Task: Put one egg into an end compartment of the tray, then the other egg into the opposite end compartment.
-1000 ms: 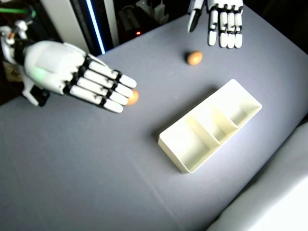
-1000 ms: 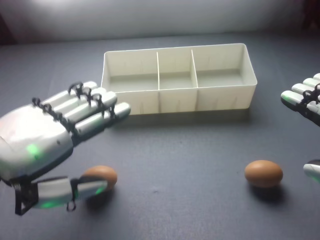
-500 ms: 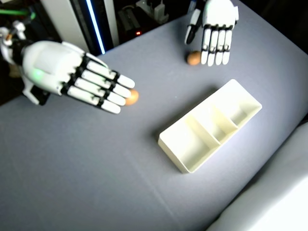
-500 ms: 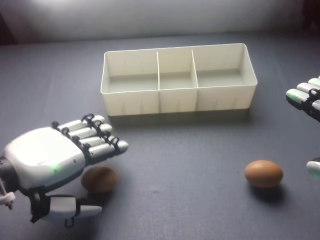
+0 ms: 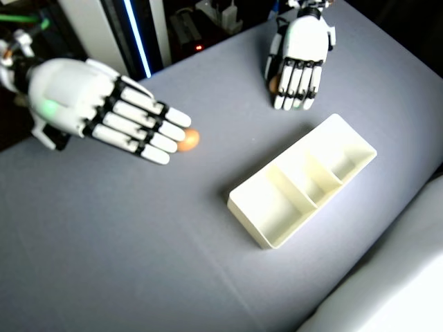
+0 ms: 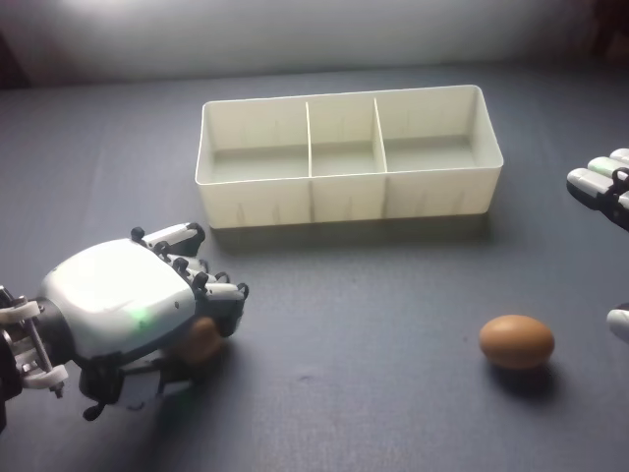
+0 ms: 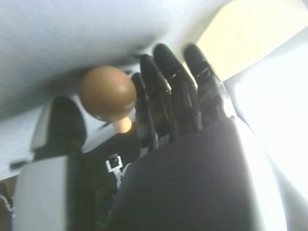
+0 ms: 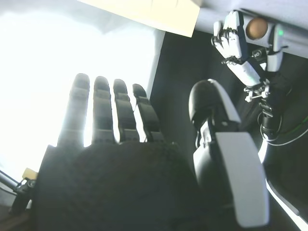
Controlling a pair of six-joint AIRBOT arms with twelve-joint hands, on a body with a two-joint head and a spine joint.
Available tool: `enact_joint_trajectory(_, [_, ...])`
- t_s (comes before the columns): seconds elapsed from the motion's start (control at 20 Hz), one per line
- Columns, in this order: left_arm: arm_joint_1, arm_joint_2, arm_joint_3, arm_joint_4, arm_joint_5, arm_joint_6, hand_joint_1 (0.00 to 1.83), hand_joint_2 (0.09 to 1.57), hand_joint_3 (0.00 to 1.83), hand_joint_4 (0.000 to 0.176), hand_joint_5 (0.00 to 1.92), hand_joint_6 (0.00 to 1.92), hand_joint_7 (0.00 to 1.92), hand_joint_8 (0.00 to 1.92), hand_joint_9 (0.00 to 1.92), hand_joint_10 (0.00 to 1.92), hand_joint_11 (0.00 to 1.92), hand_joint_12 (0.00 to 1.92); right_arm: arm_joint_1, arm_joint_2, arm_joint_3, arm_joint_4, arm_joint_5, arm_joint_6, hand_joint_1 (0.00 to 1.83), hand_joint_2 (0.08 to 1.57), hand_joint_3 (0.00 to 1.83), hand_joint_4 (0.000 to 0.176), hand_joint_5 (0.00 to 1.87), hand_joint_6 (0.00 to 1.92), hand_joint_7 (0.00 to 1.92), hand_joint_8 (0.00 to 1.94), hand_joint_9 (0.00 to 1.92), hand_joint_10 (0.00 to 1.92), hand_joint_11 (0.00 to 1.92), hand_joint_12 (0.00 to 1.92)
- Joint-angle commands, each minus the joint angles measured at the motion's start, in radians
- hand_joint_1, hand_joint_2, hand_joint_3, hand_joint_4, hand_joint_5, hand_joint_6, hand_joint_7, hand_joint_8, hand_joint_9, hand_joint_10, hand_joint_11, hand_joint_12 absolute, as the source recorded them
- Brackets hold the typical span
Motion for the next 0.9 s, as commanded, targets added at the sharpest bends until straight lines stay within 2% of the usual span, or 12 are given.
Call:
enact_joint_trajectory(0.0, [-0.006,0.017,-0.011,0.013,-0.085,0.026,1.21,1.23,0.00,0.000,0.67,1.28,0.90,1.35,0.78,1.40,0.12,1.92,0.003,0.000,0.000,-0.004,0.128,0.006,0.33,1.39,0.01,0.000,0.00,0.00,0.00,0.00,0.00,0.00,0.00,0.00])
enact_joint_trajectory(0.2, [-0.024,0.080,-0.056,0.019,-0.195,0.046,1.17,1.26,0.00,0.000,0.62,1.40,0.85,1.38,0.73,1.39,0.16,1.92,0.003,0.000,-0.003,-0.004,0.144,0.011,0.31,1.38,0.01,0.000,0.00,0.00,0.00,0.00,0.00,0.00,0.00,0.00])
enact_joint_trajectory(0.25, [-0.034,0.090,-0.060,0.024,-0.209,0.046,1.20,1.24,0.00,0.000,0.68,1.27,0.85,1.44,0.74,1.52,0.26,1.92,0.003,0.000,-0.003,-0.003,0.146,0.011,0.29,1.39,0.01,0.000,0.00,0.00,0.00,0.00,0.00,0.00,0.00,0.00])
enact_joint_trajectory(0.3, [-0.052,0.095,-0.061,0.032,-0.216,0.046,1.19,1.25,0.00,0.000,0.70,1.35,0.76,1.47,0.84,1.84,0.54,1.92,0.003,0.000,-0.005,-0.003,0.148,0.011,0.25,1.39,0.01,0.000,0.00,0.00,0.00,0.00,0.00,0.00,0.00,0.00])
enact_joint_trajectory(0.35, [-0.074,0.097,-0.056,0.039,-0.222,0.046,1.11,1.24,0.00,0.000,0.75,1.33,0.88,1.82,0.95,1.90,0.72,1.92,0.003,0.000,-0.006,-0.002,0.152,0.011,0.24,1.39,0.01,0.000,0.00,0.00,0.00,0.00,0.00,0.00,0.00,0.00])
enact_joint_trajectory(0.45, [-0.117,0.093,-0.041,0.039,-0.229,0.053,1.20,1.24,0.00,0.000,0.73,1.13,0.81,1.60,0.84,1.91,0.58,1.92,0.003,0.000,-0.007,-0.001,0.157,0.012,0.24,1.40,0.01,0.000,0.00,0.00,0.00,0.00,0.00,0.00,0.00,0.00])
enact_joint_trajectory(0.5, [-0.153,0.085,-0.028,0.033,-0.220,0.072,1.20,1.24,0.00,0.000,0.74,1.30,0.77,1.47,0.85,1.92,0.57,1.92,0.003,0.000,-0.007,0.001,0.160,0.012,0.24,1.39,0.01,0.000,0.00,0.00,0.00,0.00,0.00,0.00,0.00,0.00])
enact_joint_trajectory(0.65, [-0.266,0.042,0.021,0.001,-0.139,0.151,1.20,1.24,0.00,0.000,0.74,1.14,0.81,1.56,0.80,1.80,0.56,1.92,0.000,0.000,-0.007,0.005,0.163,0.012,0.22,1.40,0.01,0.000,0.00,0.00,0.00,0.00,0.00,0.00,0.00,0.00])
enact_joint_trajectory(0.7, [-0.308,0.020,0.048,-0.008,-0.104,0.159,1.21,1.22,0.00,0.000,0.77,1.25,0.80,1.41,1.03,1.81,0.98,1.92,-0.001,0.000,-0.007,0.005,0.165,0.012,0.25,1.40,0.01,0.000,0.00,0.00,0.00,0.00,0.00,0.00,0.00,0.00])
enact_joint_trajectory(0.75, [-0.363,-0.015,0.090,-0.008,-0.049,0.164,1.12,1.23,0.00,0.000,0.77,1.30,1.01,1.76,1.27,1.90,1.39,1.92,-0.003,0.000,-0.007,0.005,0.166,0.013,0.26,1.40,0.01,0.000,0.00,0.00,0.00,0.00,0.00,0.00,0.00,0.00])
enact_joint_trajectory(0.8, [-0.393,-0.034,0.110,-0.008,-0.014,0.175,1.09,1.24,0.01,0.000,0.74,1.37,1.03,1.89,1.32,1.92,1.46,1.92,-0.004,0.000,-0.006,0.005,0.166,0.013,0.29,1.40,0.01,0.000,0.00,0.00,0.00,0.00,0.00,0.00,0.00,0.00])
enact_joint_trajectory(0.85, [-0.449,-0.064,0.137,-0.019,0.046,0.216,1.12,1.31,0.04,0.000,0.60,1.54,0.70,1.72,1.21,1.92,1.36,1.92,-0.004,0.000,-0.005,0.005,0.166,0.013,0.31,1.40,0.01,0.000,0.00,0.00,0.00,0.00,0.00,0.00,0.00,0.00])
